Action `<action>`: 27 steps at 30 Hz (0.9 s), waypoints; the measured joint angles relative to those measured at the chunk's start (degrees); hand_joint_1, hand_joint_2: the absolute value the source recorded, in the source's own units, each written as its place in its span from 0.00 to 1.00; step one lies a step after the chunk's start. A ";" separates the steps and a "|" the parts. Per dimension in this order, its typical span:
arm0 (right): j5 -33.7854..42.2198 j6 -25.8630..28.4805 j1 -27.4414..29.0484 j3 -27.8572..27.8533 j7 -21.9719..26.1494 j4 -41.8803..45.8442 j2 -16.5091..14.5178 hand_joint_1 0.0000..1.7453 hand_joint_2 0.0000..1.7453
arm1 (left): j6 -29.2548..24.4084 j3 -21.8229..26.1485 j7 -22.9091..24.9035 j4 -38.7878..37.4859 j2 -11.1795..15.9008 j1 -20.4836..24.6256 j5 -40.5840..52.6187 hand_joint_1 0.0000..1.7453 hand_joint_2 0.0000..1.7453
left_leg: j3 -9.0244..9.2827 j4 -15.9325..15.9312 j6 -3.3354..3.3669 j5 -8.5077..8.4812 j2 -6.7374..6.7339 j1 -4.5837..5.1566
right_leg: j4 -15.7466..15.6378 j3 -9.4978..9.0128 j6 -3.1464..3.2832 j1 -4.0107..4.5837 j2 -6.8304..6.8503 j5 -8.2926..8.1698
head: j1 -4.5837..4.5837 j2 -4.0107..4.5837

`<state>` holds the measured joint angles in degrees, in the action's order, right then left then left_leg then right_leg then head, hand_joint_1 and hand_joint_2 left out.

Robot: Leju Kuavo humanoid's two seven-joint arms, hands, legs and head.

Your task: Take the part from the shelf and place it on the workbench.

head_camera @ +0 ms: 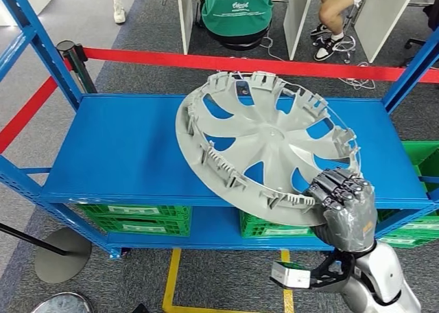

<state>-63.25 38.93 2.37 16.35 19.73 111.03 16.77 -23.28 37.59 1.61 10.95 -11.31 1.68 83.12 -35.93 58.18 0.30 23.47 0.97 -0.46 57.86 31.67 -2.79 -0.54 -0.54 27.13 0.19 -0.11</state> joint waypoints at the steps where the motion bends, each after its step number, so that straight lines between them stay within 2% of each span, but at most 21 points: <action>1: 0.33 0.02 0.39 -0.58 1.54 1.18 -0.74 1.00 1.00 | -0.21 -0.03 0.13 0.00 -0.04 0.00 0.30 0.00 1.00 | 0.00 0.00 0.00 0.00 0.00 0.00 | 0.00 0.00 0.00 0.00 0.00 0.00 | -0.01 0.00; 7: 4.68 0.08 2.74 -6.39 15.12 8.15 -7.76 1.00 1.00 | -1.39 -0.23 0.25 0.00 -0.26 -0.02 1.29 0.00 1.00 | 0.00 0.00 -0.01 0.01 -0.01 0.00 | 0.00 0.02 0.01 0.00 -0.01 0.01 | 0.00 0.00; 9: 5.61 0.11 3.48 -8.13 18.02 10.05 -10.00 1.00 1.00 | -1.63 -0.26 0.25 0.00 -0.28 -0.03 1.34 0.00 1.00 | 0.00 -0.01 -0.01 0.01 -0.01 0.00 | 0.00 0.01 0.02 0.00 -0.02 0.01 | 0.00 0.00; 16: 6.22 0.15 4.68 -10.86 19.18 12.86 -13.42 1.00 1.00 | -1.73 -0.30 0.24 0.00 -0.31 -0.03 1.37 0.00 1.00 | 0.02 -0.01 -0.03 0.02 -0.01 0.01 | -0.01 0.26 0.10 -0.01 -0.02 0.07 | 0.00 0.00; 27: 6.92 0.16 5.66 -12.06 19.71 13.11 -15.07 1.00 1.00 | -3.19 -0.61 0.81 0.00 -0.52 -0.04 1.55 0.00 1.00 | 0.02 -0.01 -0.04 0.02 -0.01 0.01 | 0.00 0.00 0.10 0.00 -0.02 0.06 | 0.01 0.00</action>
<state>-56.33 39.10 8.04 4.29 39.44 124.14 1.70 -26.47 36.98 2.42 10.95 -11.83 1.64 84.66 -35.91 58.17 0.26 23.49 0.96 -0.45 57.87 31.67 -2.70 -0.54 -0.56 27.19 0.19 -0.11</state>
